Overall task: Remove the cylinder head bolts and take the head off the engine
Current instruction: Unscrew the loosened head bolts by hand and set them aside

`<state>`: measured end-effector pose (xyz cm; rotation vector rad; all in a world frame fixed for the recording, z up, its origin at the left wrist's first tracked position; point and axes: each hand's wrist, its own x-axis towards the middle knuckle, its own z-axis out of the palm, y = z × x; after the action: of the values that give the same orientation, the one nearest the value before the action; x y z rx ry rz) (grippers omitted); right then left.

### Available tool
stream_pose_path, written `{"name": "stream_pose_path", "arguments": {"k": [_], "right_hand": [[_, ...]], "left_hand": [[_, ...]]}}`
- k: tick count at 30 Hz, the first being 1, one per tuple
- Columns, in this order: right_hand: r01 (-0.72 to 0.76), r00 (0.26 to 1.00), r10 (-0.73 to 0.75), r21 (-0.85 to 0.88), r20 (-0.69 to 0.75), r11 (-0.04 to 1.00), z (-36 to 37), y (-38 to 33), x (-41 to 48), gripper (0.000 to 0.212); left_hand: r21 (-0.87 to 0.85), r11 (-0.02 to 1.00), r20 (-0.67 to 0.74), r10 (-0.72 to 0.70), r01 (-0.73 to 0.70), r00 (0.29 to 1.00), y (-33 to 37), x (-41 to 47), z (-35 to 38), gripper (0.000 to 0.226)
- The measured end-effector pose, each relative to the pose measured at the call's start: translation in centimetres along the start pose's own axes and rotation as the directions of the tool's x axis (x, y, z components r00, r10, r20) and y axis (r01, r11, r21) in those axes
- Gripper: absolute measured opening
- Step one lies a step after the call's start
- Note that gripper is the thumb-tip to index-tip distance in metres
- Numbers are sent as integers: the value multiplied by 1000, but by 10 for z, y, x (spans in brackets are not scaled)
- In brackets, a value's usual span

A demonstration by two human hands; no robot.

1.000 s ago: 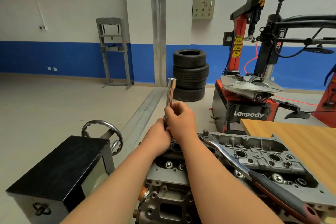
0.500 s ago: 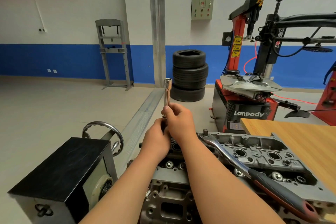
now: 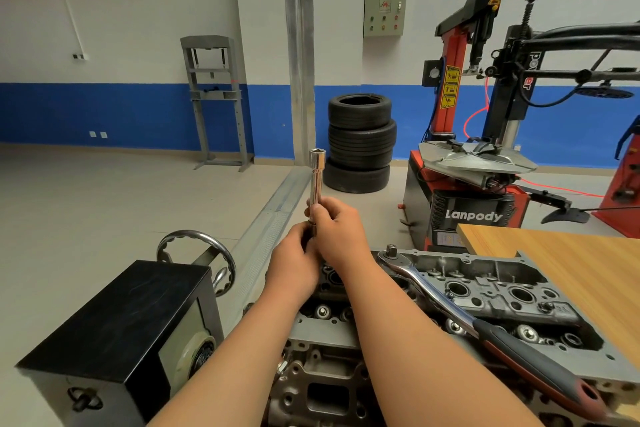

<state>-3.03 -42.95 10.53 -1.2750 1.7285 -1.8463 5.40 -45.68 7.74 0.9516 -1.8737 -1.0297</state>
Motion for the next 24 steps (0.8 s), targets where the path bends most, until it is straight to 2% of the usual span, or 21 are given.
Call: {"name": "stream_pose_path", "arguments": {"k": [3, 5, 9, 12, 15, 19, 22, 24], "right_hand": [[-22, 999, 22, 5, -44, 1000, -1, -2, -1, 6], [-28, 995, 28, -1, -91, 1000, -1, -1, -1, 16], [21, 999, -21, 5, -32, 1000, -1, -3, -2, 15], [-2, 1000, 2, 10, 13, 1000, 1, -3, -2, 21], [-27, 999, 27, 20, -18, 999, 0, -4, -2, 7], [-5, 996, 6, 4, -92, 1000, -1, -2, -1, 19], [24, 999, -20, 85, -47, 996, 0, -2, -1, 14], [50, 999, -49, 60, -11, 997, 1, -3, -2, 11]], "left_hand": [[-27, 1000, -64, -10, 8, 998, 2, -1, -1, 19], [-29, 999, -96, -35, 32, 995, 1, 0, -1, 20], [-19, 999, -40, -43, 42, 998, -2, 2, 0, 10], [-11, 1000, 26, -19, 19, 1000, -3, 1, 0, 23], [-48, 999, -5, -10, 10, 1000, -2, -1, -1, 19], [-48, 998, -50, -44, 42, 998, 1, 0, -2, 24], [-60, 997, -5, -48, 48, 999, -1, 1, -2, 18], [-103, 994, 33, -31, 34, 999, -3, 0, -1, 20]]}}
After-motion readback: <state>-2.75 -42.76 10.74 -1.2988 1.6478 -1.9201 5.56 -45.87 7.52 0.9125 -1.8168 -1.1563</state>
